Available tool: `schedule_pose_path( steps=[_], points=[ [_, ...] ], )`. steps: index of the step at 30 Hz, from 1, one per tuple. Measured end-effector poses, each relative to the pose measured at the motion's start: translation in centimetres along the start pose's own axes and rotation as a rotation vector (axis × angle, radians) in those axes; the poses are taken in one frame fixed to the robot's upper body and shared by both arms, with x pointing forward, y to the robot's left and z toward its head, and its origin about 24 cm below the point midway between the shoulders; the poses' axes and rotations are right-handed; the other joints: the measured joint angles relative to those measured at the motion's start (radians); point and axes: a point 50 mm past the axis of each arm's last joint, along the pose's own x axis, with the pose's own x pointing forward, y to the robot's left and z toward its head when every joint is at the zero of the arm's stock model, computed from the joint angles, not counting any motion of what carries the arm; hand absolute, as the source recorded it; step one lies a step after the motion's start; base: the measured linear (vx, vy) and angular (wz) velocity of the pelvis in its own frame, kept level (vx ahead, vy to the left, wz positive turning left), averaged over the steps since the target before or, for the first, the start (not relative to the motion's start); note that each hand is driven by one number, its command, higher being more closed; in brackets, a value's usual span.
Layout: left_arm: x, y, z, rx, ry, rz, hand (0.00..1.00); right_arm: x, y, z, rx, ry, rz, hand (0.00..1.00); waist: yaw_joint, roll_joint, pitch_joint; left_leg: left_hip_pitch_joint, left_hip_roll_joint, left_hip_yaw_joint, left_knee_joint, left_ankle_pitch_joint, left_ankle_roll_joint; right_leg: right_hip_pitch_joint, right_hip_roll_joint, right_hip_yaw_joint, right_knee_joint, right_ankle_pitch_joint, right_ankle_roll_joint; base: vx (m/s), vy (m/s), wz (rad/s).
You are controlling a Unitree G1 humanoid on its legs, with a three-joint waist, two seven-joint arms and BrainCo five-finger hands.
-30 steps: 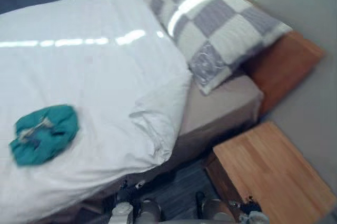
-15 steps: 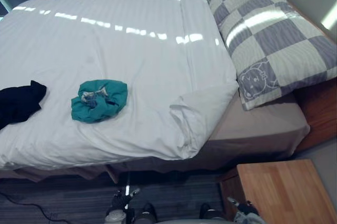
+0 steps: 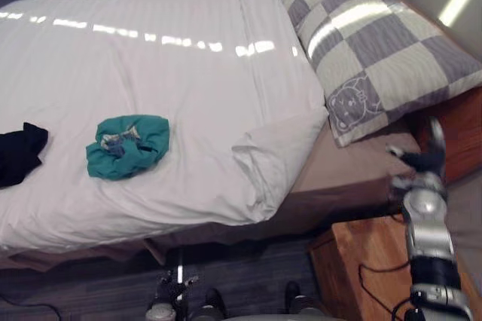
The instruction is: Tidy the bed and pick cloth on bed and put in laundry
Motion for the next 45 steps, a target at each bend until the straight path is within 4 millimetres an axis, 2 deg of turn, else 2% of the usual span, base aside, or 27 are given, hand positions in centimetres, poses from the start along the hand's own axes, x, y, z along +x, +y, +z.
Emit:
schedule_pose_path(
  steps=[1,3,7,9,11,12,13,16,19,22,28,32,33,34,37,38,39,41,43,45],
  points=[
    [0.1,0.0,0.2,0.001,-0.007,0.0,0.0,0.5,0.6,1.0,-0.001,-0.039,0.029,0.0,0.002,0.003,0.014,-0.007,0.001,-0.004,0.0,0.004,0.003,-0.006,0.001,-0.001,0.0,0.003,0.0,-0.08,-0.003,0.18],
    [0.3,0.0,1.4,0.003,-0.044,0.002,0.0,1.6,2.9,4.1,-0.006,-0.16,0.128,0.0,0.025,0.012,0.062,-0.042,0.007,-0.02,0.0,0.02,0.005,-0.032,0.007,-0.009,0.0,0.014,-0.009,-0.08,-0.003,0.18],
    [0.6,0.6,2.4,0.024,-0.079,0.015,0.0,2.7,5.3,7.6,-0.018,-0.276,0.213,0.0,0.053,0.013,0.136,-0.101,0.017,-0.062,0.0,0.049,0.005,-0.069,0.017,-0.033,0.004,0.02,-0.018,-0.05,-0.015,0.28],
    [0.6,0.8,2.5,0.034,-0.087,0.021,0.0,3.5,5.8,8.7,-0.025,-0.3,0.22,0.0,0.055,0.016,0.182,-0.121,0.017,-0.085,0.01,0.055,0.006,-0.073,0.016,-0.043,0.008,0.02,-0.018,-0.03,0.008,0.33],
    [0.6,0.8,2.9,0.031,-0.101,0.036,0.0,4.0,5.8,9.0,-0.04,-0.307,0.217,0.0,0.069,0.02,0.211,-0.15,0.018,-0.097,0.029,0.055,0.006,-0.091,0.014,-0.043,0.017,0.02,-0.018,-0.03,0.031,0.28],
    [0.7,0.6,3.6,0.032,-0.119,0.034,0.0,4.2,5.5,8.9,-0.056,-0.303,0.213,0.0,0.081,0.031,0.235,-0.172,0.018,-0.114,0.044,0.055,0.006,-0.103,0.012,-0.043,0.025,0.02,-0.018,-0.02,0.034,0.31],
    [0.7,0.5,3.7,0.032,-0.122,0.031,0.0,4.2,5.9,8.4,-0.067,-0.28,0.228,1.0,0.083,0.036,0.243,-0.191,0.018,-0.124,0.049,0.057,0.008,-0.114,0.011,-0.045,0.027,0.02,-0.018,-0.02,0.029,0.29],
    [0.8,0.2,4.3,0.037,-0.136,0.03,0.0,3.9,7.3,6.5,-0.104,-0.206,0.281,1.0,0.105,0.054,0.256,-0.22,0.021,-0.139,0.061,0.057,0.008,-0.138,0.011,-0.051,0.046,0.016,-0.022,0.0,0.015,0.16],
    [0.8,0.1,4.4,0.031,-0.139,0.03,0.0,3.7,8.2,5.9,-0.119,-0.184,0.301,1.0,0.103,0.057,0.259,-0.23,0.02,-0.143,0.066,0.057,0.008,-0.16,0.005,-0.05,0.082,-0.003,-0.023,0.0,0.007,0.04],
    [0.8,0.1,4.5,0.048,-0.146,0.027,0.0,4.4,8.1,5.4,-0.169,-0.161,0.298,1.0,0.102,0.058,0.26,-0.229,0.018,-0.146,0.066,0.059,0.008,-0.171,-0.001,-0.05,0.111,-0.018,-0.021,0.0,-0.001,0.03],
    [0.8,0.0,5.4,0.057,-0.173,0.032,0.0,5.8,6.1,4.2,-0.272,-0.118,0.278,1.0,0.101,0.058,0.259,-0.187,0.013,-0.146,0.021,0.087,0.009,-0.149,-0.001,-0.051,0.112,-0.019,-0.022,0.01,0.001,0.0],
    [0.8,0.0,5.9,0.052,-0.194,0.032,0.0,4.6,2.5,1.3,-0.258,-0.038,0.168,1.0,0.097,0.054,0.258,-0.144,0.008,-0.152,-0.001,0.096,0.01,-0.101,-0.001,-0.057,0.09,-0.017,-0.019,0.03,0.013,0.06],
    [0.7,0.0,5.8,0.051,-0.195,0.03,0.0,3.9,1.5,0.2,-0.256,-0.006,0.142,0.0,0.09,0.052,0.256,-0.14,0.006,-0.154,-0.001,0.096,0.01,-0.093,-0.002,-0.058,0.084,-0.015,-0.016,0.02,0.017,0.05],
    [0.7,-0.1,5.8,0.05,-0.195,0.027,0.0,3.5,1.0,-0.5,-0.256,0.015,0.129,0.0,0.084,0.05,0.254,-0.14,0.005,-0.154,-0.001,0.096,0.01,-0.09,-0.003,-0.058,0.08,-0.014,-0.014,0.02,0.022,0.06],
    [0.7,0.1,5.4,0.042,-0.177,0.014,0.0,0.4,-1.7,-5.1,-0.225,0.191,0.048,0.0,0.047,0.033,0.217,-0.138,-0.001,-0.15,-0.001,0.096,0.009,-0.082,-0.006,-0.054,0.061,-0.006,-0.002,0.02,0.012,-0.02],
    [0.7,0.1,5.3,0.043,-0.174,0.01,0.0,-0.3,-1.9,-6.0,-0.215,0.228,0.036,0.0,0.043,0.027,0.204,-0.136,-0.001,-0.143,-0.001,0.095,0.009,-0.081,-0.005,-0.048,0.057,-0.004,0.001,0.06,-0.002,-0.25],
    [0.7,0.2,5.1,0.037,-0.167,0.007,0.0,-2.0,-2.4,-7.7,-0.165,0.304,0.004,0.0,0.041,0.016,0.176,-0.127,0.0,-0.131,-0.001,0.093,0.006,-0.079,-0.003,-0.031,0.049,-0.001,0.002,0.08,-0.017,-0.33],
    [0.7,-0.1,5.0,0.02,-0.159,0.001,0.0,-2.9,-2.0,-8.5,-0.073,0.345,-0.025,0.0,0.031,0.011,0.153,-0.101,0.0,-0.122,-0.002,0.087,0.001,-0.056,-0.002,-0.02,0.036,0.002,0.003,0.06,-0.019,-0.27],
    [0.6,-0.7,4.6,0.005,-0.134,-0.027,0.0,-4.1,-1.2,-9.5,0.084,0.423,-0.088,0.0,0.03,0.011,0.116,-0.074,0.002,-0.107,-0.002,0.074,-0.005,-0.036,0.001,-0.008,0.021,0.002,0.003,0.02,0.001,-0.17],
    [0.6,-0.9,4.2,-0.001,-0.114,-0.033,0.0,-5.3,-1.1,-10.8,0.234,0.511,-0.176,0.0,0.03,0.011,0.106,-0.063,0.004,-0.097,-0.003,0.065,-0.008,-0.026,0.003,0.0,0.011,0.003,0.004,0.01,0.008,-0.1]
  ],
)
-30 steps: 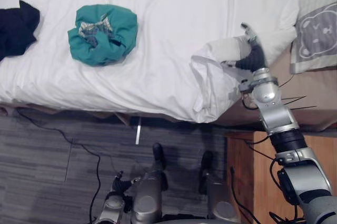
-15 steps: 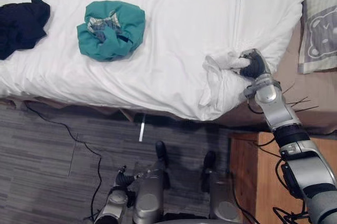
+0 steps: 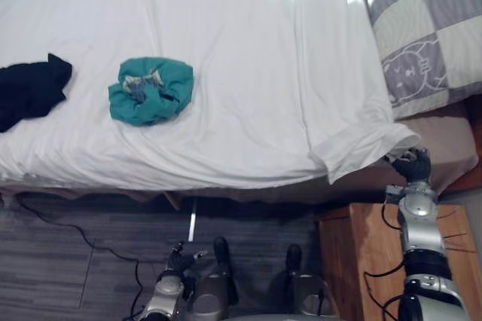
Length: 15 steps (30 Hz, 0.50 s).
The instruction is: Tidy the bed and pick cloth on bed and put in laundry
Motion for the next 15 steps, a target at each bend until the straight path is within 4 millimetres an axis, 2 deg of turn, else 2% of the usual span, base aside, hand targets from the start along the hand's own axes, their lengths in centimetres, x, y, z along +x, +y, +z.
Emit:
schedule_pose_path(
  steps=[1,2,4,6,8,9,12,15],
  points=[
    [0.0,0.0,-0.1,-0.001,0.005,-0.001,0.0,-0.1,-0.4,-0.6,0.025,0.032,-0.028,0.0,0.0,0.0,-0.002,0.0,0.0,0.002,0.0,-0.001,0.0,0.001,0.0,0.002,-0.005,0.002,0.002,0.02,0.008,-0.11],
    [-0.1,-0.1,-0.4,-0.018,0.017,0.002,0.0,-0.6,-1.6,-2.4,0.128,0.126,-0.117,0.0,-0.002,0.0,-0.004,0.0,0.0,0.009,0.0,-0.004,0.002,0.01,0.001,0.005,-0.01,0.007,0.005,0.03,0.009,-0.07],
    [-0.2,0.1,-1.0,-0.067,0.047,0.022,0.0,-2.4,-5.2,-5.7,0.306,0.268,-0.324,0.0,-0.011,-0.001,-0.005,0.009,-0.004,0.019,-0.005,-0.005,0.006,0.019,-0.002,0.015,-0.024,0.018,0.007,0.05,0.014,-0.17],
    [-0.5,0.1,-1.8,-0.092,0.078,0.032,0.0,-3.7,-7.7,-6.8,0.417,0.296,-0.468,0.0,-0.02,-0.001,-0.023,0.017,-0.004,0.038,-0.006,-0.01,0.002,0.019,-0.002,0.032,-0.034,0.024,0.007,0.03,0.01,-0.27],
    [-0.7,0.1,-2.6,-0.117,0.11,0.038,0.0,-4.5,-9.2,-6.0,0.455,0.248,-0.556,0.0,-0.042,-0.003,-0.039,0.031,-0.001,0.053,-0.007,-0.017,0.0,0.027,0.0,0.038,-0.043,0.027,0.008,0.03,-0.005,-0.28],
    [-0.8,-0.2,-2.8,-0.122,0.118,0.034,0.0,-4.6,-9.9,-5.3,0.457,0.205,-0.586,1.0,-0.043,-0.002,-0.045,0.038,0.007,0.061,-0.007,-0.022,-0.003,0.031,0.002,0.045,-0.045,0.028,0.008,0.02,-0.029,-0.33],
    [-0.9,-0.6,-3.0,-0.126,0.129,0.023,0.0,-4.5,-10.9,-1.5,0.432,0.024,-0.626,1.0,-0.042,-0.005,-0.067,0.038,0.016,0.07,-0.007,-0.029,-0.011,0.033,0.01,0.06,-0.065,0.032,0.007,-0.01,-0.019,-0.13],
    [-0.9,-0.6,-3.0,-0.119,0.127,0.022,0.0,-3.0,-9.8,2.0,0.363,-0.104,-0.569,1.0,-0.041,-0.008,-0.069,0.027,0.023,0.059,-0.007,-0.027,-0.013,0.029,0.015,0.056,-0.068,0.035,0.005,-0.03,-0.019,0.07]
  ],
)
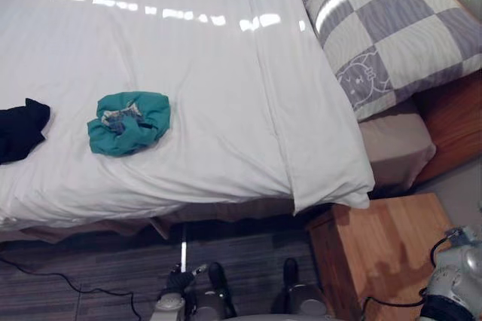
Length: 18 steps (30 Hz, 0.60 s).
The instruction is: Tidy the bed and pick cloth on bed and put in laundry
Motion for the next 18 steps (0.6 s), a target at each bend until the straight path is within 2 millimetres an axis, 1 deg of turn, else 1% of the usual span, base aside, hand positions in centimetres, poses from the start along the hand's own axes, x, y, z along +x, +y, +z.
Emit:
schedule_pose_path(
  steps=[1,2,4,5,6,7,9,10,11,12,13,14,15,16,17,18],
  points=[
    [0.0,0.0,0.0,0.003,-0.002,-0.001,0.0,0.2,2.5,1.5,-0.022,-0.067,0.084,1.0,0.001,0.001,0.0,-0.013,0.0,-0.009,0.0,0.002,-0.002,-0.014,0.001,0.0,0.001,0.003,-0.003,-0.04,-0.01,0.04],
    [0.0,0.0,0.0,0.006,-0.003,-0.001,0.0,0.2,3.4,2.1,-0.027,-0.093,0.117,1.0,0.001,0.001,0.0,-0.022,0.0,-0.015,0.0,0.003,-0.003,-0.021,0.002,0.0,0.002,0.004,-0.004,-0.06,-0.01,0.02],
    [0.1,0.2,0.5,0.023,-0.032,-0.005,0.0,-0.4,9.1,5.7,-0.018,-0.226,0.323,1.0,0.005,0.005,0.012,-0.063,-0.003,-0.046,0.0,0.01,-0.01,-0.061,0.005,-0.001,0.006,0.02,-0.01,-0.04,-0.012,0.05],
    [0.1,0.2,0.8,0.026,-0.044,-0.006,0.0,-0.7,10.3,6.5,-0.012,-0.257,0.364,1.0,0.007,0.007,0.02,-0.07,-0.002,-0.05,0.0,0.018,-0.006,-0.068,0.007,-0.002,0.008,0.022,-0.01,-0.02,-0.016,0.15],
    [0.3,0.2,1.6,0.021,-0.072,-0.009,0.0,-1.3,12.8,8.8,0.014,-0.33,0.446,1.0,0.013,0.015,0.06,-0.074,0.0,-0.062,0.001,0.026,-0.005,-0.071,0.008,-0.012,0.021,0.022,-0.011,-0.02,-0.013,0.18],
    [0.3,0.2,2.0,0.02,-0.084,-0.009,0.0,-1.6,13.9,9.9,0.033,-0.362,0.479,1.0,0.015,0.019,0.079,-0.079,0.0,-0.07,0.001,0.029,-0.005,-0.078,0.007,-0.018,0.033,0.02,-0.012,-0.07,-0.015,0.27],
    [0.5,0.0,3.4,0.037,-0.131,-0.018,0.0,-2.8,16.8,13.2,0.072,-0.467,0.57,1.0,0.037,0.042,0.116,-0.133,0.001,-0.097,0.005,0.042,0.0,-0.145,0.006,-0.034,0.087,0.009,-0.02,-0.05,-0.022,0.28],
    [0.6,0.0,3.7,0.036,-0.138,-0.018,0.0,-3.1,17.3,13.9,0.079,-0.485,0.59,1.0,0.042,0.049,0.125,-0.145,0.001,-0.101,0.007,0.051,0.002,-0.161,0.006,-0.038,0.101,0.006,-0.021,0.0,-0.024,0.24],
    [0.6,-0.2,4.2,0.039,-0.149,-0.016,0.0,-3.5,18.3,14.6,0.078,-0.504,0.625,1.0,0.058,0.061,0.135,-0.17,0.001,-0.108,0.007,0.058,0.0,-0.192,0.003,-0.045,0.125,-0.001,-0.023,0.01,-0.034,0.3],
    [0.6,-0.3,4.4,0.045,-0.156,-0.019,0.0,-4.0,19.5,14.8,0.065,-0.501,0.66,1.0,0.065,0.075,0.145,-0.196,-0.001,-0.125,0.008,0.07,0.007,-0.225,-0.003,-0.058,0.159,-0.016,-0.022,0.01,-0.039,0.32],
    [0.6,-0.4,4.5,0.044,-0.158,-0.019,0.0,-4.1,19.9,14.6,0.057,-0.496,0.673,1.0,0.067,0.08,0.15,-0.204,-0.003,-0.129,0.008,0.075,0.012,-0.236,-0.005,-0.062,0.175,-0.022,-0.026,0.03,-0.058,0.31],
    [0.7,-0.4,4.6,0.04,-0.16,-0.02,0.0,-4.3,20.5,14.1,0.03,-0.48,0.698,1.0,0.079,0.088,0.155,-0.216,-0.007,-0.135,0.008,0.077,0.012,-0.258,-0.007,-0.065,0.203,-0.034,-0.025,0.04,-0.038,0.17],
    [0.7,-0.6,5.0,0.047,-0.166,-0.024,0.0,-4.3,20.8,13.5,0.004,-0.462,0.709,1.0,0.093,0.095,0.159,-0.227,-0.014,-0.137,0.009,0.078,0.014,-0.279,-0.015,-0.064,0.229,-0.048,-0.024,0.08,-0.048,0.23],
    [0.7,-0.9,5.4,0.061,-0.175,-0.03,0.0,-4.2,21.2,12.4,-0.035,-0.427,0.719,1.0,0.097,0.106,0.165,-0.246,-0.021,-0.146,0.016,0.084,0.022,-0.308,-0.027,-0.063,0.268,-0.066,-0.021,0.06,-0.024,0.22],
    [0.8,-1.0,5.8,0.061,-0.183,-0.029,0.0,-4.1,21.3,11.9,-0.053,-0.409,0.718,1.0,0.1,0.106,0.172,-0.258,-0.026,-0.152,0.031,0.084,0.022,-0.319,-0.036,-0.062,0.283,-0.075,-0.02,0.08,-0.042,0.23],
    [0.8,-1.2,6.6,0.061,-0.203,-0.03,0.0,-3.8,21.4,10.3,-0.09,-0.35,0.718,1.0,0.11,0.109,0.191,-0.281,-0.03,-0.151,0.063,0.076,0.028,-0.341,-0.044,-0.053,0.312,-0.084,-0.022,0.04,-0.03,0.11]
  ],
)
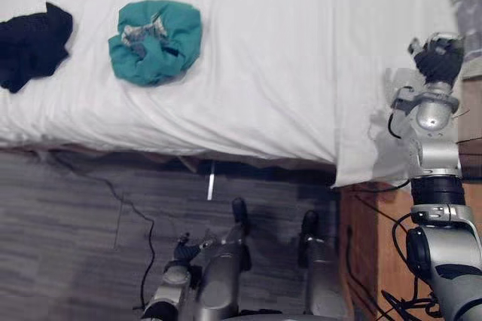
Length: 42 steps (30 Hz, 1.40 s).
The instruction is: Tidy the bed and pick cloth on bed and put in laundry
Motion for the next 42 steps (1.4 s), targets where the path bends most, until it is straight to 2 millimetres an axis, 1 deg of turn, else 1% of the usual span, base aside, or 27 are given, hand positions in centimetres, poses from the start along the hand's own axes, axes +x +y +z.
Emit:
schedule_pose_path(
  steps=[3,4,8,13,15,16,17,19,21,22,23,25,28,29,30,31,32,33,34,35,36,37,38,39,40,41,42],
  points=[
    [0.4,-0.1,1.3,-0.001,-0.031,0.001,0.0,-1.0,0.9,-2.9,0.002,0.113,0.014,1.0,0.0,0.002,0.037,-0.015,0.002,0.0,0.024,-0.008,0.0,-0.009,-0.001,0.002,0.014,-0.007,-0.002,0.02,-0.042,0.03],
    [0.4,-0.1,1.4,0.0,-0.033,0.001,0.0,-1.1,1.0,-3.0,0.009,0.112,0.014,1.0,-0.001,0.002,0.039,-0.015,0.002,0.0,0.024,-0.008,0.0,-0.009,-0.001,0.003,0.014,-0.009,-0.001,-0.01,-0.038,-0.02],
    [0.4,-0.6,1.7,0.018,-0.042,-0.003,0.0,-3.2,1.6,-5.6,0.041,0.186,0.009,1.0,-0.027,-0.002,0.04,0.027,0.002,0.006,0.005,-0.011,-0.004,0.024,0.005,0.005,0.002,-0.013,0.002,0.01,-0.032,-0.03],
    [0.0,-1.3,1.2,0.009,-0.019,-0.015,0.0,-8.9,0.4,-11.1,0.124,0.388,-0.069,1.0,-0.071,-0.029,0.036,0.129,0.009,0.026,-0.054,-0.009,-0.011,0.147,0.03,0.004,-0.101,-0.004,0.014,0.04,-0.024,-0.07],
    [-0.1,-1.1,0.8,-0.021,-0.012,-0.002,0.0,-13.4,-1.0,-14.8,0.114,0.562,-0.119,1.0,-0.081,-0.057,0.019,0.152,0.016,0.031,-0.054,-0.02,-0.016,0.195,0.038,0.005,-0.16,0.017,0.017,0.12,-0.029,-0.05],
    [-0.1,-0.9,0.6,-0.03,-0.002,0.006,0.0,-15.5,-1.4,-16.5,0.092,0.653,-0.125,0.0,-0.081,-0.067,0.013,0.162,0.015,0.038,-0.054,-0.027,-0.019,0.211,0.041,0.008,-0.178,0.022,0.017,0.18,-0.031,-0.22],
    [-0.2,-0.6,0.0,-0.045,0.019,0.018,0.0,-19.0,-2.1,-18.8,0.054,0.8,-0.133,0.0,-0.08,-0.081,0.004,0.181,0.014,0.052,-0.054,-0.031,-0.018,0.231,0.044,0.019,-0.195,0.03,0.023,0.16,-0.021,-0.29],
    [-0.5,-0.4,-1.1,-0.061,0.052,0.031,0.0,-26.6,-4.1,-22.1,-0.04,1.097,-0.152,0.0,-0.081,-0.086,-0.007,0.226,0.01,0.073,-0.054,-0.049,-0.022,0.276,0.043,0.034,-0.217,0.038,0.02,0.17,-0.006,-0.34],
    [-0.8,0.1,-2.3,-0.088,0.09,0.052,0.0,-33.7,-6.0,-23.4,-0.11,1.336,-0.167,0.0,-0.097,-0.088,-0.037,0.242,0.017,0.128,-0.009,-0.091,-0.028,0.295,0.014,0.032,-0.207,0.03,0.029,0.15,0.023,-0.26],
    [-0.9,0.2,-2.8,-0.105,0.108,0.06,0.0,-35.1,-7.4,-23.4,-0.153,1.371,-0.179,0.0,-0.123,-0.089,-0.041,0.233,0.034,0.231,0.069,-0.143,-0.029,0.316,-0.007,0.028,-0.2,0.028,0.032,0.08,0.061,-0.15],
    [-1.0,0.2,-3.1,-0.125,0.123,0.066,0.0,-36.2,-8.7,-23.3,-0.2,1.399,-0.176,0.0,-0.129,-0.087,-0.042,0.241,0.075,0.363,0.149,-0.19,-0.011,0.345,-0.017,0.032,-0.199,0.025,0.036,0.06,0.092,-0.18],
    [-1.4,0.5,-4.3,-0.17,0.16,0.093,0.0,-37.8,-10.7,-23.3,-0.28,1.445,-0.151,0.0,-0.13,-0.084,-0.079,0.259,0.129,0.49,0.247,-0.216,0.007,0.371,-0.046,0.052,-0.18,0.007,0.065,0.01,0.096,-0.29],
    [-1.6,1.5,-5.0,-0.157,0.174,0.124,0.0,-38.3,-10.6,-23.3,-0.278,1.468,-0.111,0.0,-0.133,-0.092,-0.12,0.233,0.084,0.494,0.245,-0.228,0.016,0.346,-0.104,0.021,-0.157,-0.008,0.074,-0.02,0.168,0.22],
    [-1.5,2.2,-5.1,-0.158,0.175,0.146,0.0,-38.8,-9.5,-23.4,-0.251,1.483,-0.089,0.0,-0.134,-0.113,-0.127,0.185,0.12,0.526,0.375,-0.332,-0.034,0.341,-0.144,-0.008,-0.164,-0.004,0.086,-0.08,0.209,0.46],
    [-1.7,2.4,-5.7,-0.169,0.193,0.154,0.0,-38.7,-9.1,-23.4,-0.242,1.482,-0.083,0.0,-0.119,-0.107,-0.135,0.157,0.195,0.513,0.53,-0.381,0.03,0.345,-0.163,-0.011,-0.164,0.0,0.085,-0.1,0.246,0.36],
    [-1.9,2.7,-6.2,-0.184,0.202,0.174,0.0,-38.8,-9.3,-23.4,-0.247,1.483,-0.083,0.0,-0.112,-0.109,-0.155,0.142,0.291,0.479,0.623,-0.392,0.037,0.346,-0.177,-0.026,-0.167,0.004,0.094,-0.11,0.28,0.06],
    [-2.1,2.7,-6.6,-0.178,0.213,0.173,0.0,-38.9,-9.5,-23.4,-0.255,1.488,-0.079,0.0,-0.111,-0.093,-0.171,0.143,0.344,0.45,0.634,-0.385,0.026,0.351,-0.18,-0.035,-0.175,0.011,0.109,-0.06,0.276,0.11],
    [-2.4,2.3,-7.2,-0.165,0.235,0.16,0.0,-38.9,-9.8,-23.5,-0.273,1.492,-0.071,0.0,-0.11,-0.068,-0.191,0.155,0.4,0.398,0.577,-0.354,-0.024,0.366,-0.182,-0.038,-0.185,0.021,0.138,0.02,0.397,0.22],
    [-2.5,1.6,-7.5,-0.151,0.251,0.138,0.0,-38.4,-10.5,-23.6,-0.295,1.48,-0.064,0.0,-0.114,-0.051,-0.209,0.189,0.39,0.366,0.46,-0.279,-0.171,0.364,-0.215,-0.038,-0.185,0.032,0.164,0.06,0.518,0.32],
    [-2.2,2.1,-7.0,-0.144,0.233,0.145,0.0,-38.5,-9.9,-23.7,-0.281,1.497,-0.057,0.0,-0.118,-0.09,-0.212,0.187,0.338,0.367,0.473,-0.297,-0.16,0.364,-0.273,-0.032,-0.185,0.047,0.163,0.08,0.602,0.38],
    [-2.0,2.6,-6.8,-0.099,0.219,0.15,0.0,-39.2,-9.3,-23.7,-0.257,1.524,-0.047,0.0,-0.116,-0.129,-0.224,0.174,0.296,0.378,0.471,-0.321,-0.144,0.353,-0.313,-0.062,-0.185,0.118,0.128,0.04,0.5,0.23],
    [-2.0,3.1,-6.9,-0.085,0.222,0.157,0.0,-39.5,-9.2,-23.7,-0.252,1.533,-0.045,0.0,-0.111,-0.141,-0.23,0.173,0.288,0.387,0.468,-0.332,-0.14,0.335,-0.325,-0.098,-0.181,0.19,0.112,0.02,0.449,-0.07],
    [-2.0,3.6,-7.1,-0.073,0.228,0.167,0.0,-39.5,-8.8,-23.8,-0.248,1.536,-0.04,0.0,-0.103,-0.153,-0.236,0.186,0.277,0.414,0.444,-0.33,-0.128,0.31,-0.331,-0.168,-0.177,0.266,0.05,0.02,0.455,-0.42],
    [-2.3,4.3,-7.8,-0.06,0.25,0.181,0.0,-38.8,-8.2,-23.9,-0.242,1.527,-0.033,0.0,-0.107,-0.157,-0.238,0.216,0.262,0.448,0.381,-0.305,-0.101,0.261,-0.34,-0.324,-0.035,0.211,-0.046,0.03,0.446,-0.43],
    [-2.3,4.4,-7.9,-0.053,0.255,0.181,0.0,-39.0,-8.0,-23.9,-0.245,1.527,-0.013,0.0,-0.119,-0.16,-0.238,0.242,0.256,0.442,0.326,-0.276,-0.09,0.239,-0.291,-0.39,0.097,0.09,-0.009,0.06,0.35,-0.25],
    [-2.2,4.3,-7.7,-0.045,0.25,0.173,0.0,-39.5,-8.0,-23.8,-0.247,1.538,0.001,0.0,-0.122,-0.154,-0.236,0.255,0.262,0.434,0.289,-0.257,-0.09,0.239,-0.215,-0.389,0.137,0.014,0.023,0.05,0.237,0.15],
    [-2.0,3.8,-7.3,-0.028,0.24,0.152,0.0,-39.4,-7.6,-23.7,-0.239,1.524,0.016,0.0,-0.133,-0.149,-0.236,0.274,0.26,0.424,0.223,-0.22,-0.089,0.24,-0.086,-0.371,0.143,-0.079,0.021,0.06,0.194,0.39]
  ],
)
